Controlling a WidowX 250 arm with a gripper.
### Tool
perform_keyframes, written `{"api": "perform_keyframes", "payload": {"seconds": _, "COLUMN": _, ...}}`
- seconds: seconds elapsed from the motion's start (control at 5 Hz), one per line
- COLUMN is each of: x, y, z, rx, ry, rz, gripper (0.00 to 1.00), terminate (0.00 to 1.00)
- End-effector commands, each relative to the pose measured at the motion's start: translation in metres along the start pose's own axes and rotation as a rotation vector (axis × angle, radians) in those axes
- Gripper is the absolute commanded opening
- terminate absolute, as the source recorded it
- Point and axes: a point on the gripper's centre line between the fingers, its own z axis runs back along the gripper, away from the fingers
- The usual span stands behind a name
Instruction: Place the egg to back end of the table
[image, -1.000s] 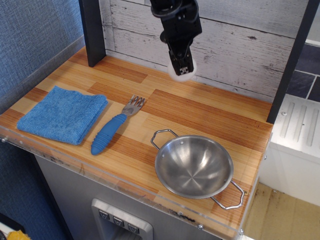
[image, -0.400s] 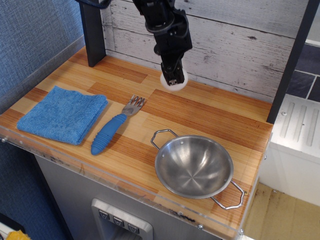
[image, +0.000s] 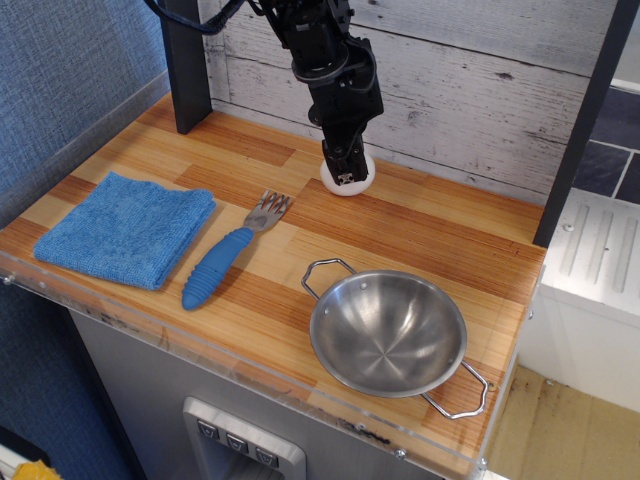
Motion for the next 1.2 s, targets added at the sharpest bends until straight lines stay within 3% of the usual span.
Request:
{"api": "perform_keyframes", "payload": {"seconds": 0.0, "x": -0.008, "y": -0.003, "z": 0.010, "rx": 0.057, "ry": 0.036, "rz": 0.100, "gripper": 1.00, "terminate": 0.00}}
{"api": "perform_keyframes", "payload": {"seconds": 0.6, "x": -0.003, "y": 0.002, "z": 0.021, "rx": 0.070, "ry": 0.017, "rz": 0.101, "gripper": 1.00, "terminate": 0.00}}
{"api": "perform_keyframes", "payload": {"seconds": 1.0, "x": 0.004, "y": 0.012, "z": 0.071, "rx": 0.184, "ry": -0.084, "rz": 0.117, "gripper": 1.00, "terminate": 0.00}}
